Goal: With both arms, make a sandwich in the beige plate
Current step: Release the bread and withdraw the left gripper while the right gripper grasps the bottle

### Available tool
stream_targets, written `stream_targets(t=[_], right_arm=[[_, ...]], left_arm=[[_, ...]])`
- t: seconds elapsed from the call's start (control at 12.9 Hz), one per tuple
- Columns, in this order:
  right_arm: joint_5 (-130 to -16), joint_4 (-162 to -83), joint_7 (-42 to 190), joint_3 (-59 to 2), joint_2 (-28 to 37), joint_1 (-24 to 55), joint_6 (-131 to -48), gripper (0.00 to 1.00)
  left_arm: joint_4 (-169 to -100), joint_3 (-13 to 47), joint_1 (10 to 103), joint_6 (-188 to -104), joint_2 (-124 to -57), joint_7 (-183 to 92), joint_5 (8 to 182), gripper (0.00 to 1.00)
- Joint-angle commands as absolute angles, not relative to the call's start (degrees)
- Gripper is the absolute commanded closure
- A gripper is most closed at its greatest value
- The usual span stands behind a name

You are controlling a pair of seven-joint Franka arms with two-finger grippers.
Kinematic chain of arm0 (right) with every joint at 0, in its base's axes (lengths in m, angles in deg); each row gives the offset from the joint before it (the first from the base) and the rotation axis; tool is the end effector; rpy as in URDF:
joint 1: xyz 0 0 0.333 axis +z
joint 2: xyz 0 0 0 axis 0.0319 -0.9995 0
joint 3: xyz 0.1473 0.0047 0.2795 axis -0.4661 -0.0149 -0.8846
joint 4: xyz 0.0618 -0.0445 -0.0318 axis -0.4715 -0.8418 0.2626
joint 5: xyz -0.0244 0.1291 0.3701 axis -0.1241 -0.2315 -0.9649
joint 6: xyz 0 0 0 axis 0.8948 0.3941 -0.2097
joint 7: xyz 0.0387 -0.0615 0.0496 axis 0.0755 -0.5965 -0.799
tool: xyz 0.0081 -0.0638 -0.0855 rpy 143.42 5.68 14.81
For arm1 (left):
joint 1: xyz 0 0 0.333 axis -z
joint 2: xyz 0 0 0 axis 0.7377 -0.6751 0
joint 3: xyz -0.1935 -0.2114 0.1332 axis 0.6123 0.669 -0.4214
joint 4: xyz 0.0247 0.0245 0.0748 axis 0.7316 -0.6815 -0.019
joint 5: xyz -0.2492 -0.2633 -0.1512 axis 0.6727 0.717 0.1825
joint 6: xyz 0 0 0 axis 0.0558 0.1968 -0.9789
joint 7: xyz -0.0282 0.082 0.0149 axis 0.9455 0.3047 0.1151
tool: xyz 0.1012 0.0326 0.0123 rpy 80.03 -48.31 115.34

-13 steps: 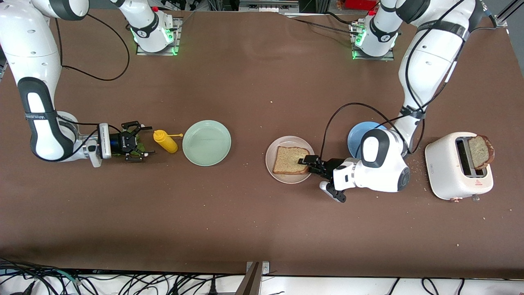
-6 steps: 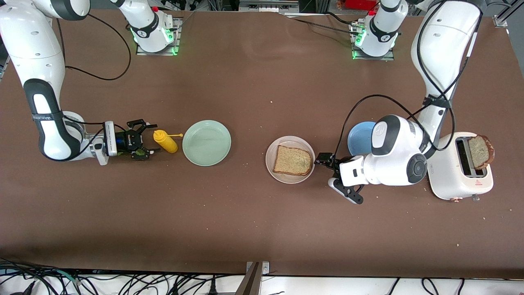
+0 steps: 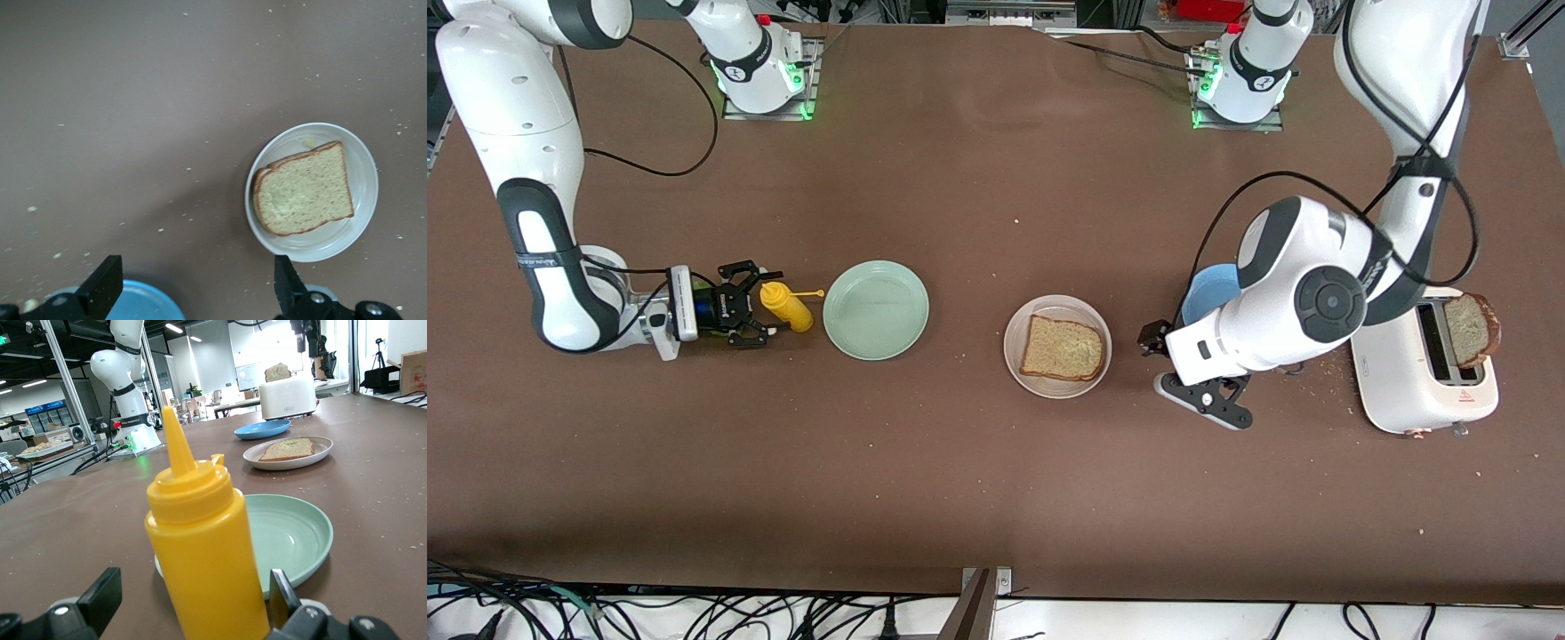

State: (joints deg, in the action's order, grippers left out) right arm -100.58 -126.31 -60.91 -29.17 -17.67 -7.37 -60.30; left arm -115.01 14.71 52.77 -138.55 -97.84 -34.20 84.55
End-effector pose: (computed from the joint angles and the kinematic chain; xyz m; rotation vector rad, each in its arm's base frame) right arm 0.5659 -0.0017 0.1151 -1.2911 -1.3534 -0.7705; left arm 0.6746 -0.2186 0.3852 2.9497 -0.6266 -0.0663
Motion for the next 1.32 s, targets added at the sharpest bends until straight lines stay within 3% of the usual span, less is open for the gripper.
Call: stream_targets(t=[0.0, 0.08, 0.23, 0.39, 0.77, 1.16, 1.24], right_arm=[[-99.06, -123.50, -57.62, -28.91, -18.26, -6.49, -60.08, 0.47], [-96.61, -122.18, -55.69, -28.91, -18.17, -6.49, -60.08, 0.62], [-95.44, -120.85, -53.22, -28.91, -18.26, -6.49, -59.55, 0.80], [-95.35, -119.63, -48.92, -28.91, -17.91, -6.49, -59.37, 0.86], [-89.91, -107.52, -31.97, -29.00, -17.38, -3.16, -57.88, 0.95], [-80.87, -96.17, -7.47, -29.09, -13.52, 5.62, -57.97, 0.95], [-79.02, -94.50, -4.02, -28.83, -13.34, 8.25, -57.97, 0.95]], left_arm=[[-115.42, 14.18, 52.46, -134.21, -93.31, -35.25, 78.54, 0.00], [-115.34, 14.09, 52.28, -132.62, -91.55, -35.34, 76.42, 0.00], [-115.25, 13.65, 50.45, -132.08, -88.38, -35.26, 76.05, 0.00], [-115.07, 13.82, 48.33, -128.32, -86.01, -35.17, 76.58, 0.00], [-114.98, 13.74, 45.97, -122.86, -81.61, -34.82, 77.88, 0.00], [-126.91, 9.70, 47.36, -123.46, -69.93, -35.25, 83.95, 0.00], [-128.85, 6.56, 47.53, -124.68, -68.35, -35.25, 86.74, 0.00]])
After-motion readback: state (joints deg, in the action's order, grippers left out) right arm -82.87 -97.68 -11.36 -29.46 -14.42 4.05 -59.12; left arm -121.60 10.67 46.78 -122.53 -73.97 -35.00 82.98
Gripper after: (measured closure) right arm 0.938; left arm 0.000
